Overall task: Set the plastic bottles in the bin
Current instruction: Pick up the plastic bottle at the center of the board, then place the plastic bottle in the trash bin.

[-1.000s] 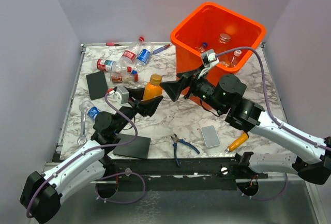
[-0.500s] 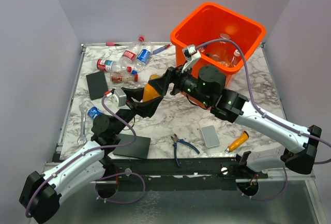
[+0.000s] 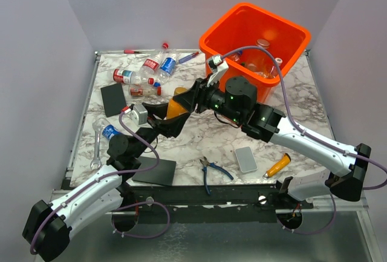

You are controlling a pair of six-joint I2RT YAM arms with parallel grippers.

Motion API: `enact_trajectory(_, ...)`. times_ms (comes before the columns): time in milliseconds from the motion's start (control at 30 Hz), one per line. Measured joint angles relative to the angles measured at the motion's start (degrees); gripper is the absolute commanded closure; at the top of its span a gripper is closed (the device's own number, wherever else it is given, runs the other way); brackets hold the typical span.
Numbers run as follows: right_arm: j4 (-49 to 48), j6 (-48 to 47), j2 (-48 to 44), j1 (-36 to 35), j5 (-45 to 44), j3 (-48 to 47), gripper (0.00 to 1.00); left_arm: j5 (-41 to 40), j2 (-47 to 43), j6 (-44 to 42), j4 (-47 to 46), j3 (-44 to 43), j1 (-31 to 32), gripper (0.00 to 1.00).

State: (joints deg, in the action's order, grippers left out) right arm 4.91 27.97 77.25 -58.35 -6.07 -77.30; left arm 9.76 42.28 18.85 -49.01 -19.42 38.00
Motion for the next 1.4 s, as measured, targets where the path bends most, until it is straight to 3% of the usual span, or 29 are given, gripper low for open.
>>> enact_trajectory(67, 0.13, 0.00, 0.00, 0.00, 0.17, 0.00, 0.99, -0.02, -0.02, 0.04, 0.00, 0.09, 0.00, 0.64)
enact_trajectory(200, 0.33, 0.07, 0.00, -0.07, 0.22, 0.00, 1.00, -0.13, -0.02, 0.26, 0.00, 0.17, 0.02, 0.43)
enact_trajectory(233, 0.35, 0.07, 0.00, -0.07, 0.24, 0.00, 1.00, -0.17, -0.02, 0.33, 0.00, 0.17, 0.02, 0.34)
enact_trajectory(267, 0.35, 0.07, 0.00, -0.07, 0.24, 0.00, 1.00, -0.17, -0.02, 0.35, 0.00, 0.17, 0.02, 0.12)
enact_trajectory(300, 0.35, 0.07, 0.00, -0.07, 0.26, 0.00, 1.00, -0.20, -0.02, 0.39, 0.00, 0.17, 0.02, 0.02)
enact_trajectory(533, 1.38, 0.50, -0.13, -0.07, 0.20, 0.02, 1.00, -1.99, -1.79, 1.07, 0.24, 0.22, 0.02, 0.01)
enact_trajectory(667, 3.56, -0.46, -0.90, -0.07, -0.33, -0.87, 1.00, -6.97, -4.83, 0.74, 2.12, 0.22, 0.02, 0.01)
enact_trajectory(867, 13.29, -7.26, -0.98, -0.07, -4.48, -15.06, 1.00, -20.26, -11.23, -0.37, 9.18, -0.81, 0.52, 0.01)
enact_trajectory(1000, 14.40, -13.09, -4.48, -0.09, -11.02, -23.65, 1.00, -33.97, -15.17, -1.36, 14.45, -1.38, 0.35, 0.01)
enact_trajectory(1200, 9.25, -25.88, -11.47, 0.13, -29.79, -25.53, 1.00, -45.88, -15.28, -1.29, 18.95, -1.42, 0.33, 0.01)
enact_trajectory(1267, 7.63, -28.83, -11.41, 2.16, -34.12, -25.68, 1.00, -46.84, -14.75, -1.33, 19.61, -1.44, 0.33, 0.01)
enact_trajectory(1400, 11.41, -27.65, -6.01, 14.71, -35.63, -30.12, 1.00, -46.80, -12.70, -1.29, 20.65, -1.70, 0.28, 0.01)
